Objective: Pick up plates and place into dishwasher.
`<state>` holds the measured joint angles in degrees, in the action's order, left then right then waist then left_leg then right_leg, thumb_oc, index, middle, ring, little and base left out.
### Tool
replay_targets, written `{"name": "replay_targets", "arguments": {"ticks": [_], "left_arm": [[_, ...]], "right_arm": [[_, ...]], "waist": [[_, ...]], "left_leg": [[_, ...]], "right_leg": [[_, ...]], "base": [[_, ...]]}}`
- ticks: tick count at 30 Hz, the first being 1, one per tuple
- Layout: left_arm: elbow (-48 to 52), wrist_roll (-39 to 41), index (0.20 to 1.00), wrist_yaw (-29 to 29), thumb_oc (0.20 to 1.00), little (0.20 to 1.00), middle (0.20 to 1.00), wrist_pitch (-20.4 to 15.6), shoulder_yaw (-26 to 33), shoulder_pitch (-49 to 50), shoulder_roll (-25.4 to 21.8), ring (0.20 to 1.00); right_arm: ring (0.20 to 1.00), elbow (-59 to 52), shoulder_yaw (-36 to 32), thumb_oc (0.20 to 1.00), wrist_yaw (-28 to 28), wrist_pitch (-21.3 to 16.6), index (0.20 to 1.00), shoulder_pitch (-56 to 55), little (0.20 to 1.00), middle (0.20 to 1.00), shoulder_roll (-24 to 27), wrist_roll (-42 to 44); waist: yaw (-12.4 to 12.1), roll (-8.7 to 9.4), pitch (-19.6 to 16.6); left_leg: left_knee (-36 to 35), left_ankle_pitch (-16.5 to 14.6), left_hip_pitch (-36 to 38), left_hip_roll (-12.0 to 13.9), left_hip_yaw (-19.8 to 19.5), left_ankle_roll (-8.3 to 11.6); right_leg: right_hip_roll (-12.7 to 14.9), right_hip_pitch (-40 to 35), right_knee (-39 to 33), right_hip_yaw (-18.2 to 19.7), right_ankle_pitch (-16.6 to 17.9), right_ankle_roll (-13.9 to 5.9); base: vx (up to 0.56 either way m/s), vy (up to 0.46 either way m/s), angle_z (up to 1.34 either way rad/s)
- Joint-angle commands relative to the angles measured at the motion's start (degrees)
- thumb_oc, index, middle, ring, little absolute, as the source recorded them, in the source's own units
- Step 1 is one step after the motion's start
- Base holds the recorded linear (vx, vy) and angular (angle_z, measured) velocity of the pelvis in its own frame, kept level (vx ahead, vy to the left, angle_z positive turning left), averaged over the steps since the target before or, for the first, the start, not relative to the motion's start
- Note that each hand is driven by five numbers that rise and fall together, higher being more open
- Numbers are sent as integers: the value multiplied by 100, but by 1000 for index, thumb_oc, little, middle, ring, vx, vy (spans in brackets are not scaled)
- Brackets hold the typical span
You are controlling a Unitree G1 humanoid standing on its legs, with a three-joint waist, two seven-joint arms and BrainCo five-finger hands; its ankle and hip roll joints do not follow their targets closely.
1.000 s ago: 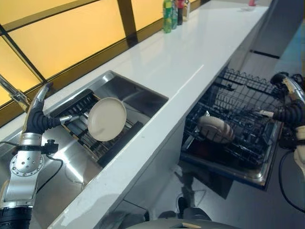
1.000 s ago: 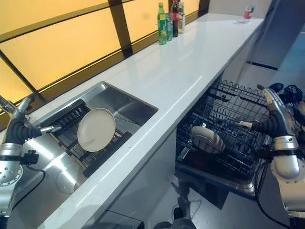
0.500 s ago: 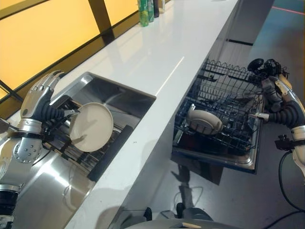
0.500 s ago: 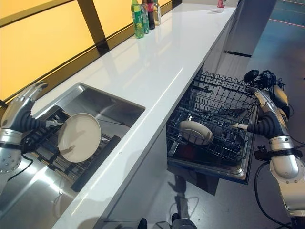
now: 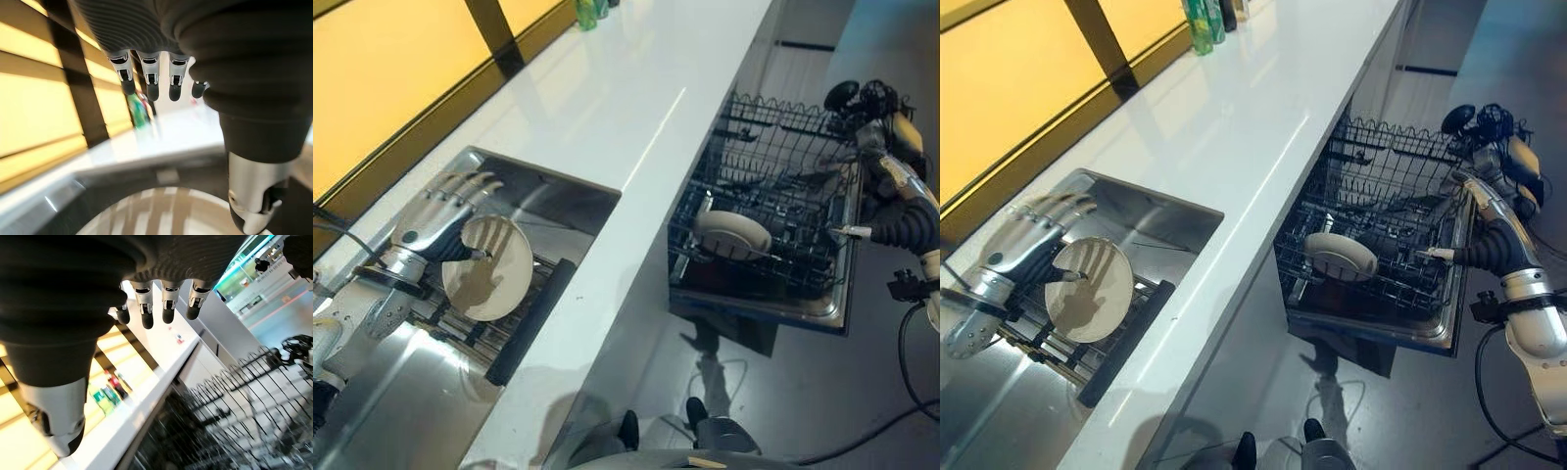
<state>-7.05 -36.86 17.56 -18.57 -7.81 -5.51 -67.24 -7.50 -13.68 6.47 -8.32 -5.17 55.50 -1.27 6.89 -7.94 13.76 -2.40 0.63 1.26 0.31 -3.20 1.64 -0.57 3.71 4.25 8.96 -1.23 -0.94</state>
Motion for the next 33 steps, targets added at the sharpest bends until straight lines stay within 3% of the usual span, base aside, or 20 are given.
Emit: {"name": "replay_targets", "arguments": {"ticks": [1, 6, 17, 28, 29, 31, 33], "left_arm": [[182, 408, 1000, -571, 1000, 1000, 1000, -1, 113, -313, -505, 1000], [313, 644, 1000, -1085, 1000, 1000, 1000, 53, -67, -499, -661, 1000], [-175, 222, 1000, -966, 1000, 1000, 1000, 320, -890, -1449, -854, 1000], [-71, 68, 1000, -1996, 1000, 1000, 1000, 730, -960, -1536, -1142, 1000], [-78, 70, 922, -2023, 922, 922, 922, 761, -956, -1537, -1140, 922], [-142, 55, 501, -2011, 501, 501, 501, 734, -971, -1588, -1119, 501], [-181, 69, 203, -1964, 203, 203, 203, 705, -1002, -1652, -1103, 203]], "right_arm": [[1000, -88, -13, 1000, 292, -209, 1000, 337, 1000, 1000, 428, 253], [1000, -112, 52, 1000, 316, -175, 1000, 338, 1000, 1000, 508, 294], [1000, 0, 400, 1000, 714, -128, 1000, 790, 1000, 1000, 546, 227], [1000, 13, 336, 1000, 721, -127, 1000, 783, 1000, 1000, 663, 332], [1000, 12, 340, 1000, 707, -111, 1000, 810, 1000, 1000, 663, 334], [1000, 13, 362, 1000, 710, -90, 1000, 850, 1000, 1000, 662, 344], [1000, 19, 388, 1000, 711, -50, 1000, 898, 1000, 1000, 643, 326]], "waist": [[35, 207, -15], [51, 248, 76], [34, 426, 549], [-58, 455, 636], [-65, 455, 641], [-70, 466, 657], [-90, 471, 663]], "left_leg": [[297, 58, -454, -230, 31, -62], [423, 18, -535, -250, 65, -85], [697, 53, -1106, -222, 63, -148], [830, 14, -1200, -278, 38, -168], [839, 11, -1210, -280, 23, -169], [856, 11, -1234, -285, 13, -171], [870, 11, -1259, -285, -1, -169]], "right_leg": [[423, 239, 265, -84, 52, -556], [447, 285, 323, -132, 46, -573], [418, 791, 480, -131, 160, -551], [495, 799, 464, -257, 174, -541], [494, 808, 471, -268, 171, -538], [493, 821, 475, -291, 166, -527], [495, 835, 478, -314, 162, -519]], "base": [[0, 0, 0], [25, 16, 0], [-45, 0, 0], [15, 3, 2], [10, -12, 5], [-1, -17, 6], [-6, -25, 8]]}}
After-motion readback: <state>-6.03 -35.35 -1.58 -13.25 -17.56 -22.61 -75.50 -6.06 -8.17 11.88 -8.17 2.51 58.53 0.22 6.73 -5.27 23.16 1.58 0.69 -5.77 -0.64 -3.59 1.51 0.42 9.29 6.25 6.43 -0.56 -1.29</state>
